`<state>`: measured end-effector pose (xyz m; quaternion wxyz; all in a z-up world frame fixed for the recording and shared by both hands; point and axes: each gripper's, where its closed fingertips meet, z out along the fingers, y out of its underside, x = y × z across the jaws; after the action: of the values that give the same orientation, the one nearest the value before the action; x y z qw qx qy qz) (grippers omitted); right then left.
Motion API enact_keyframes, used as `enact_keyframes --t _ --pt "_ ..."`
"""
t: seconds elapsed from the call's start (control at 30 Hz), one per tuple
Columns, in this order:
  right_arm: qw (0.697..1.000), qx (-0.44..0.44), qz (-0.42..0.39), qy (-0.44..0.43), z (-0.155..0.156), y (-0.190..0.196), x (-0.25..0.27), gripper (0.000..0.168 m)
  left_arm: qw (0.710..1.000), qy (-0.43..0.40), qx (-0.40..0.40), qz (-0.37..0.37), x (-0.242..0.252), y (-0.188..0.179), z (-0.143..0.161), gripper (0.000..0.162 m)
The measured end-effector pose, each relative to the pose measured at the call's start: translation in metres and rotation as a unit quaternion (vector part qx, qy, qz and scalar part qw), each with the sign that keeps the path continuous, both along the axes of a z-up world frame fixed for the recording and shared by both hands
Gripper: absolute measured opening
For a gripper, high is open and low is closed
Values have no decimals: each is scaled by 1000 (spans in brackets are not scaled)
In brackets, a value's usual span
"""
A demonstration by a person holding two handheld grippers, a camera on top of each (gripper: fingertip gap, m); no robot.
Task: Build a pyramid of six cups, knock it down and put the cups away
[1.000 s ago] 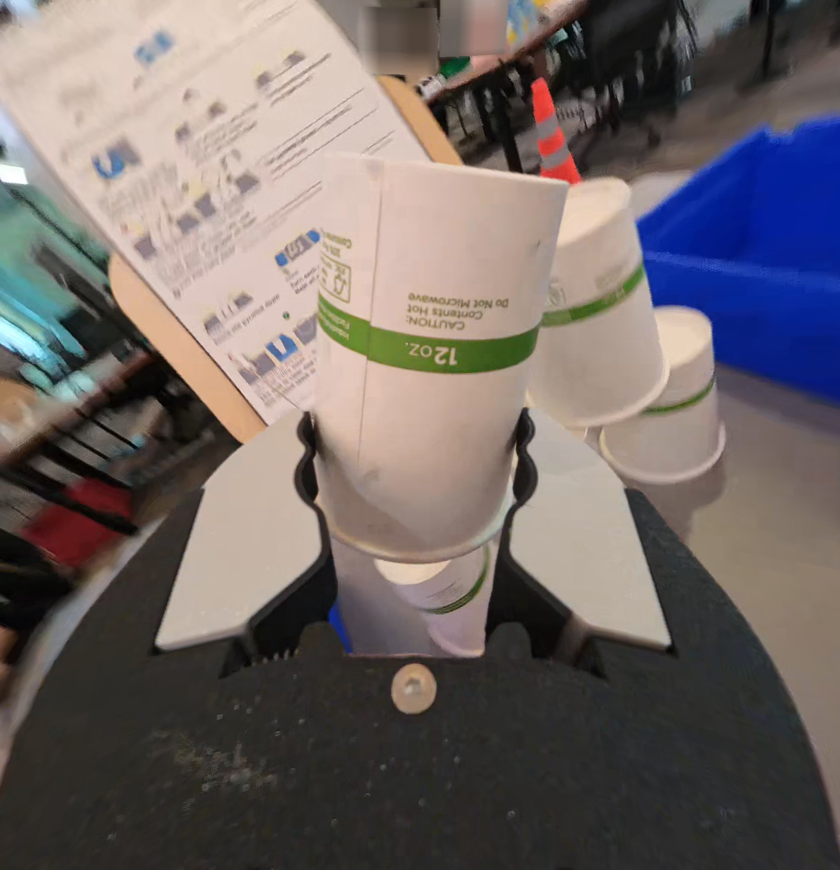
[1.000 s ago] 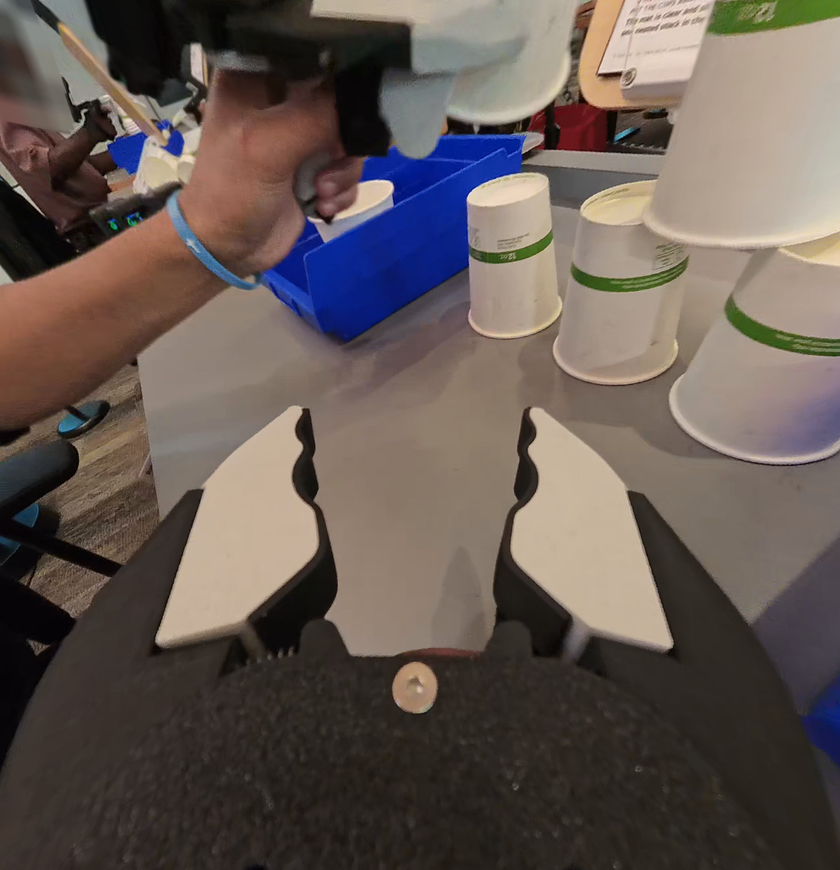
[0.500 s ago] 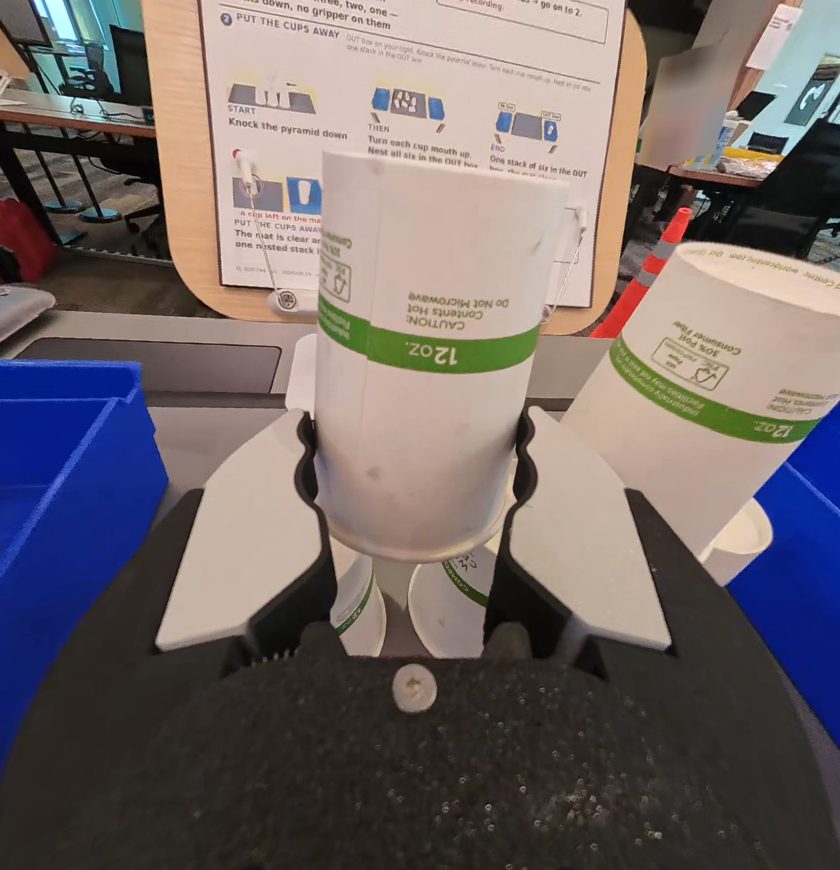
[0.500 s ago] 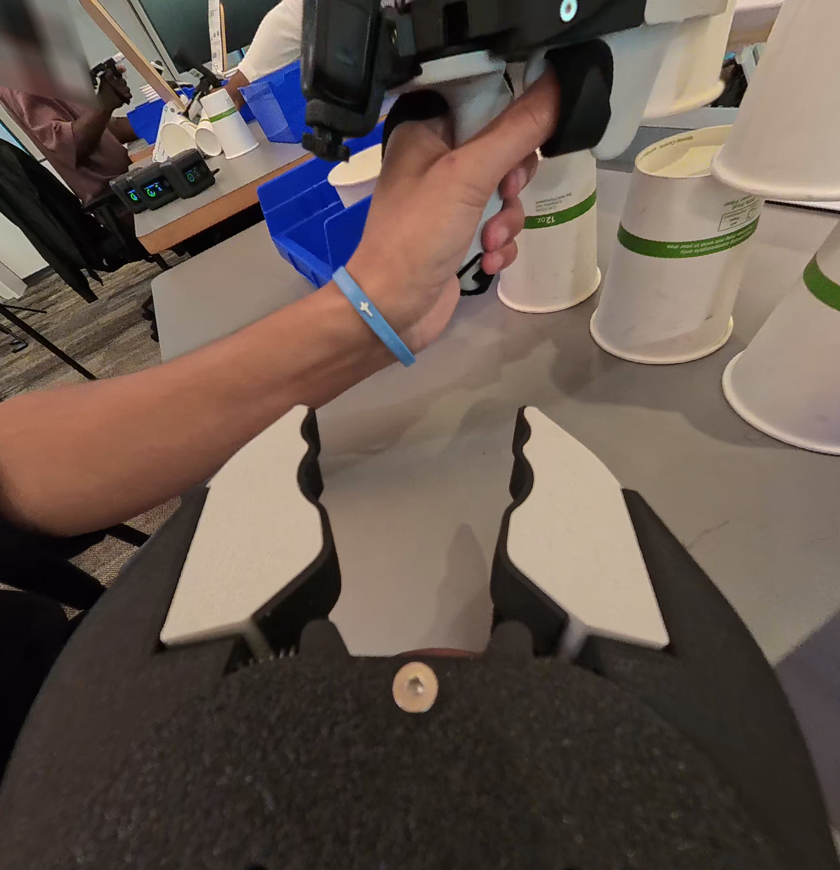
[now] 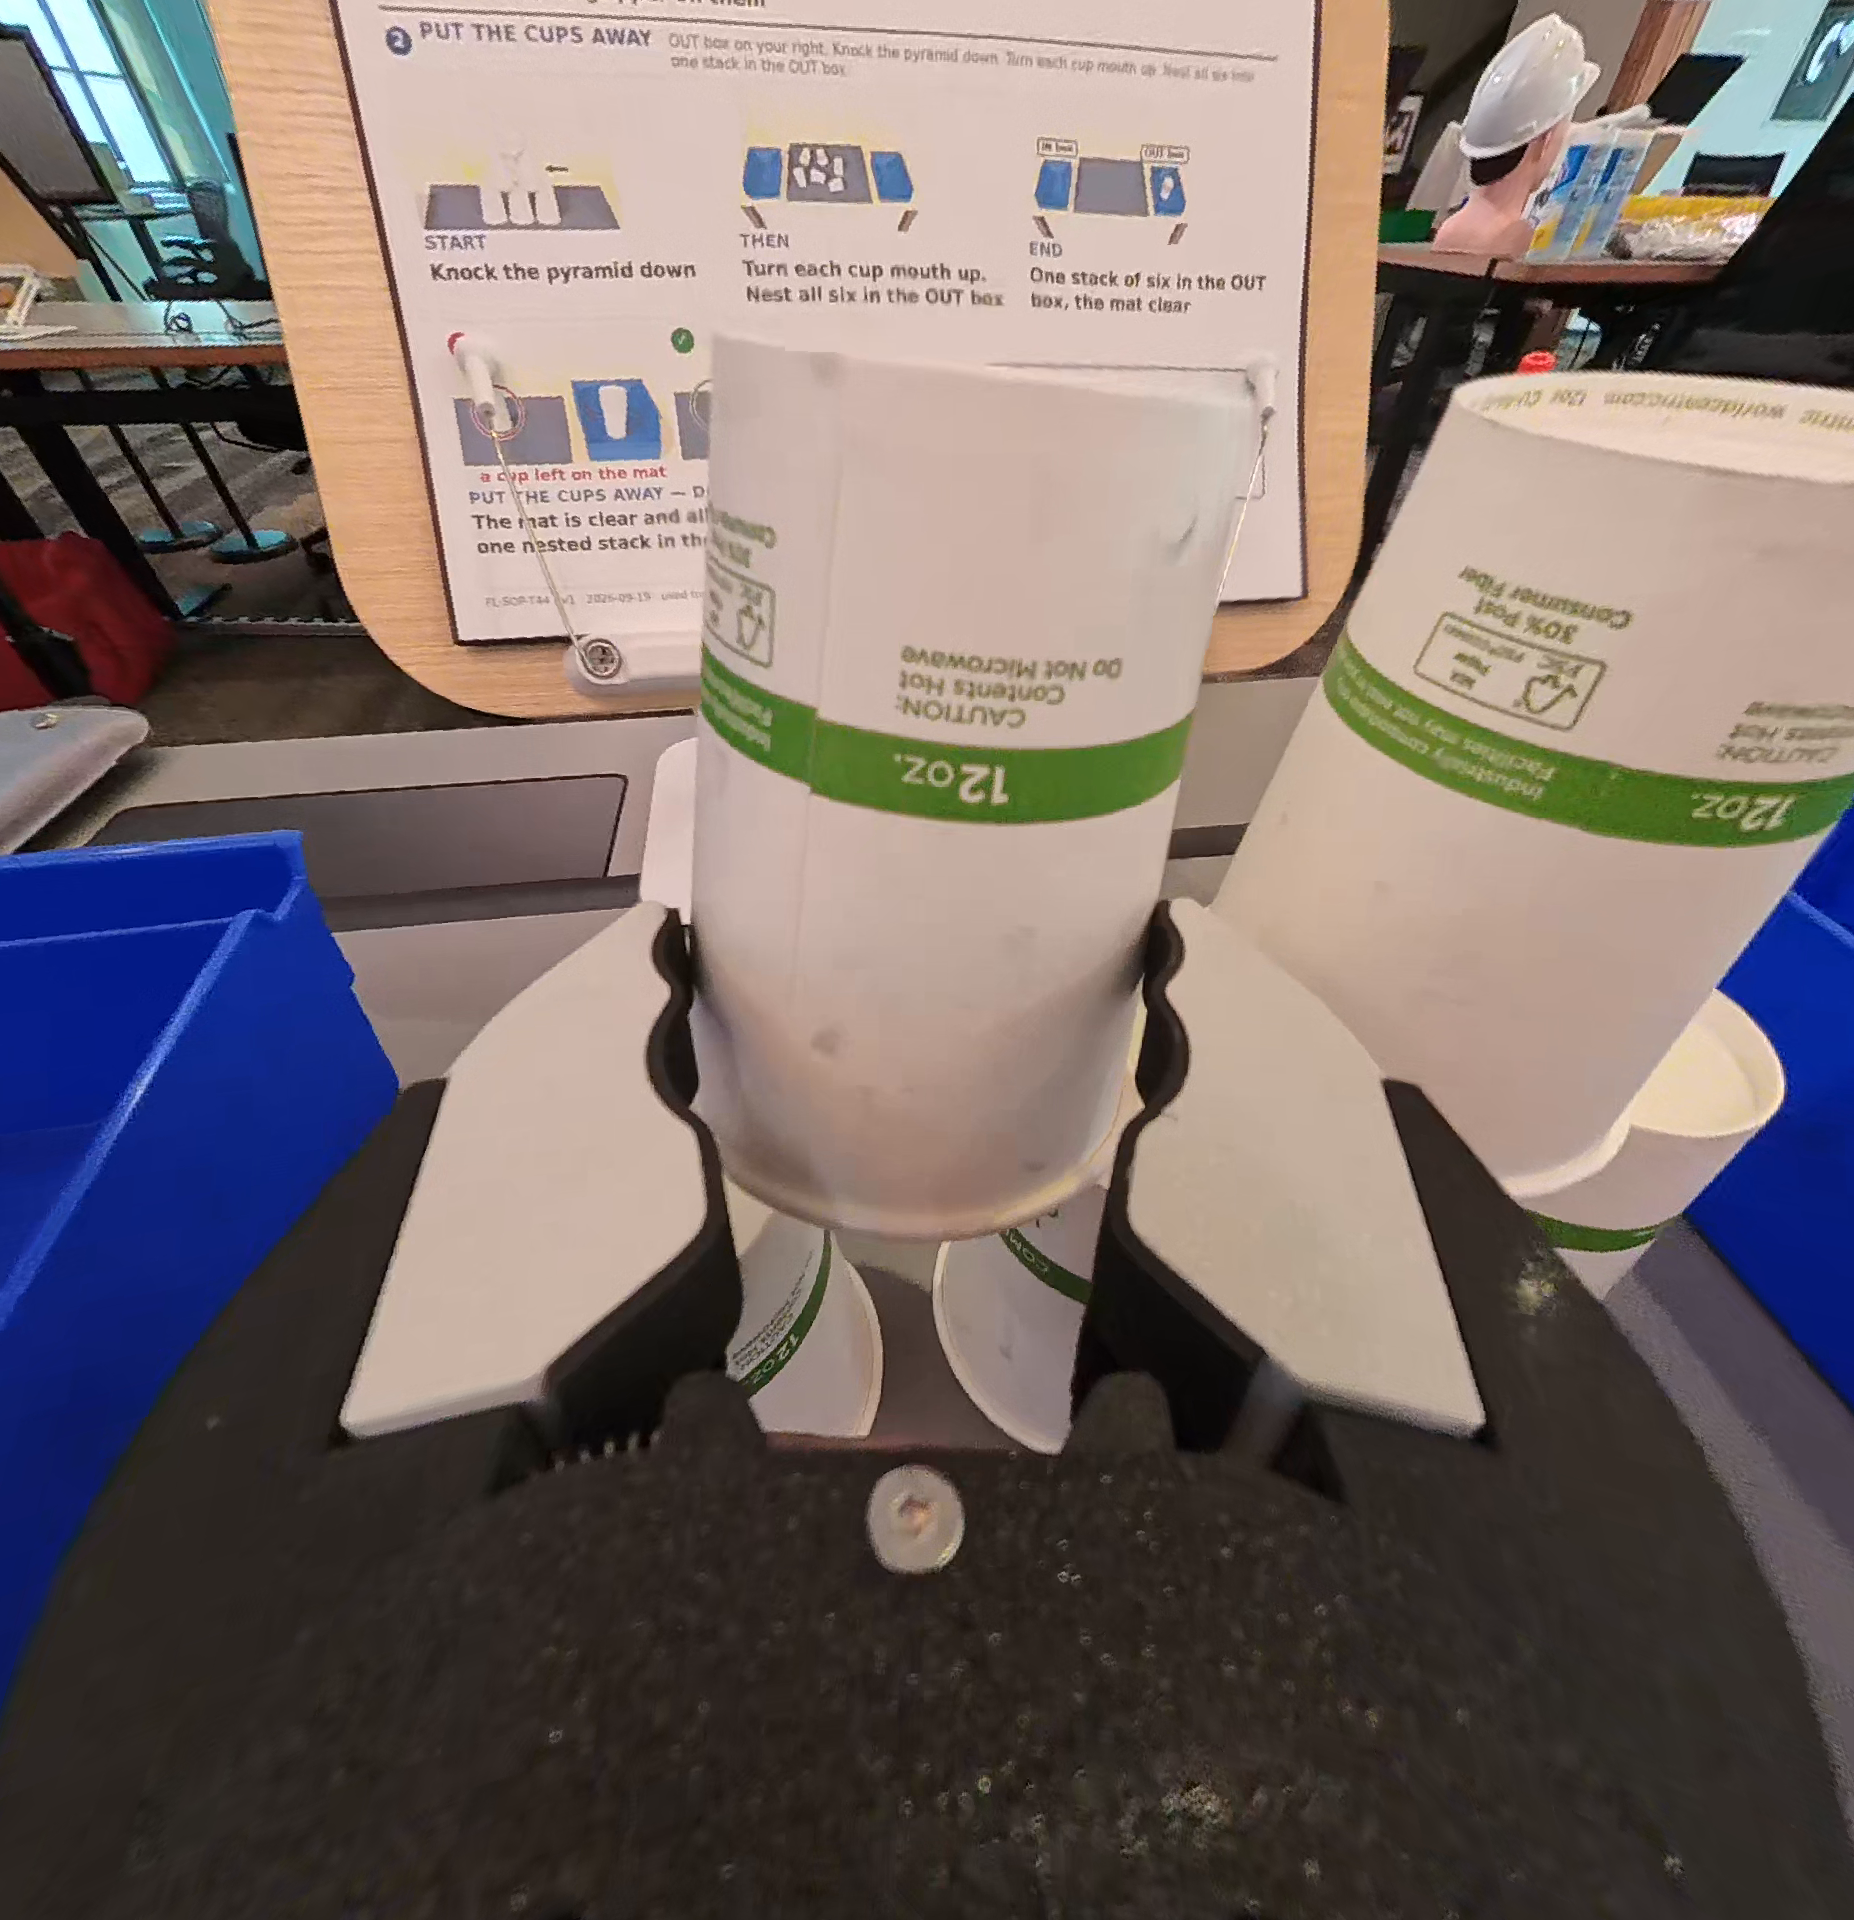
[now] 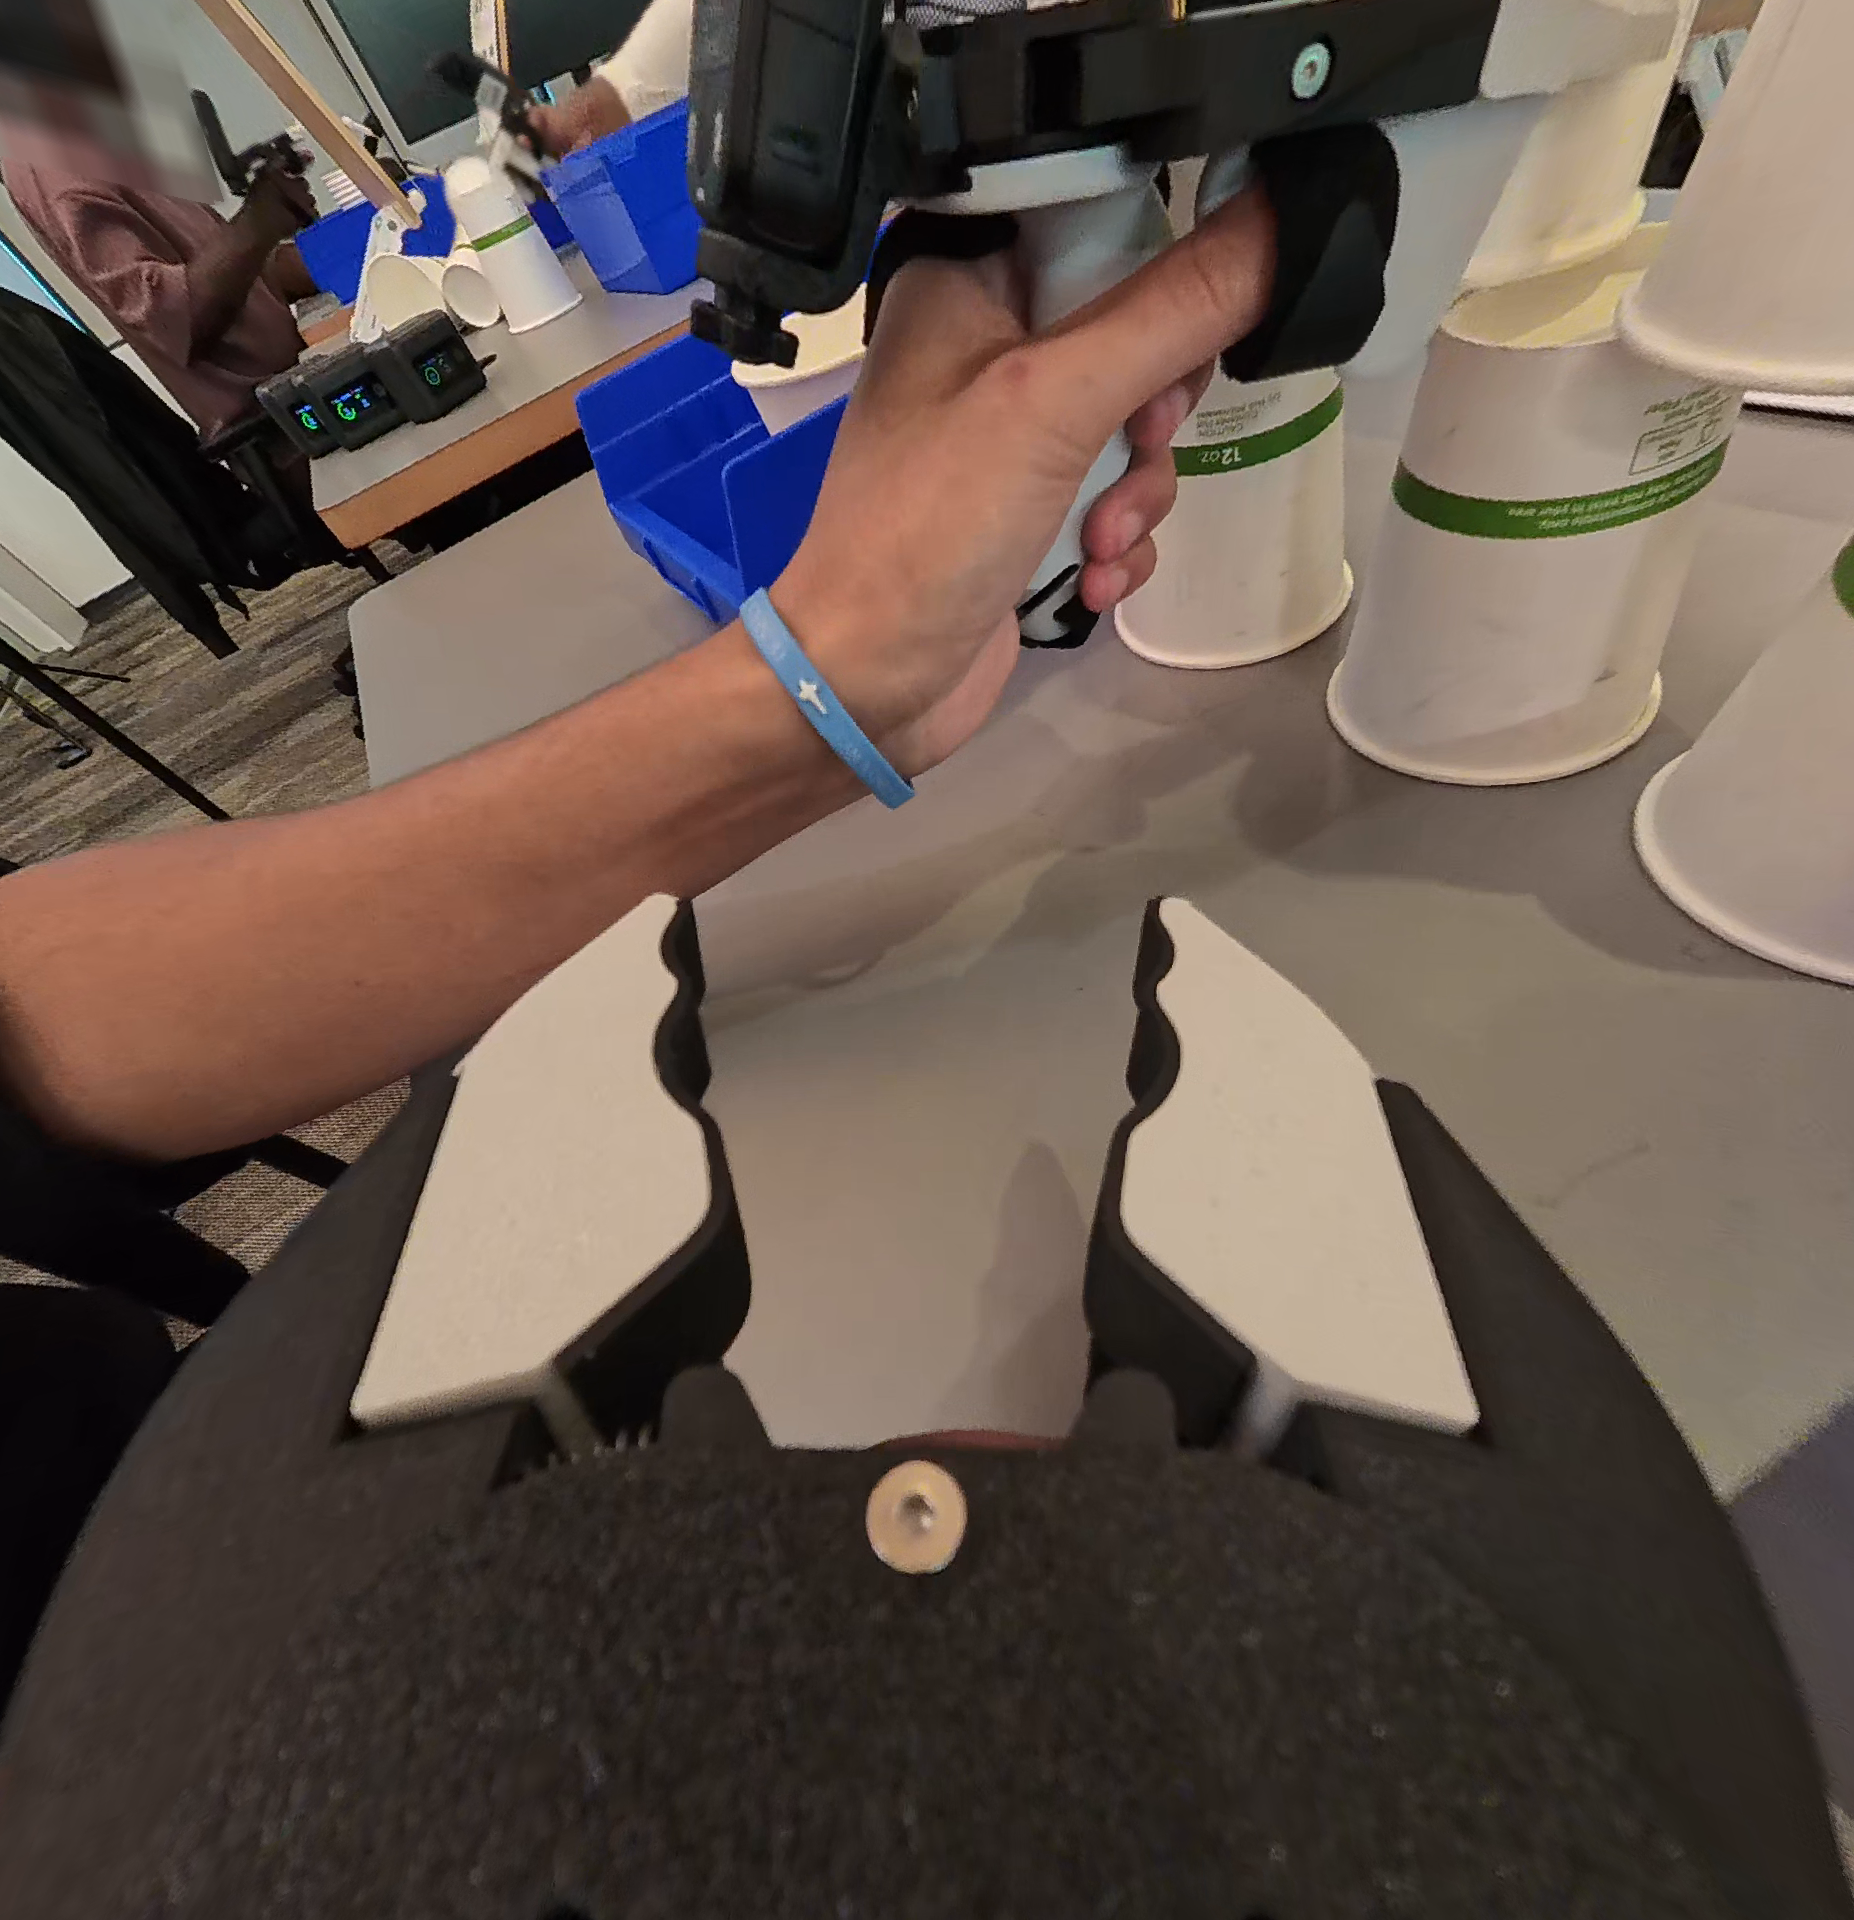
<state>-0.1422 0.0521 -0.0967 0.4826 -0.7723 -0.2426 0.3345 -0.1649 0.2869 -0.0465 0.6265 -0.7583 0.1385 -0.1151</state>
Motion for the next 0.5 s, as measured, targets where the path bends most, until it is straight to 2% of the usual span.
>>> enact_keyframes --t 0.13,0.27,0.4,0.5 --pt "1000 -3 2 0 0 -1 0 80 1000 -9 -1 -5 1 -4 2 86" --pt "1000 -2 0 2 0 0 2 80 999 -9 14 -37 -3 -21 28 93" --pt "1000 1 -4 7 3 1 4 80 997 -5 32 -74 -38 -56 68 92" --pt "1000 13 -8 4 4 3 6 80 992 28 -9 -122 -74 -81 73 88"
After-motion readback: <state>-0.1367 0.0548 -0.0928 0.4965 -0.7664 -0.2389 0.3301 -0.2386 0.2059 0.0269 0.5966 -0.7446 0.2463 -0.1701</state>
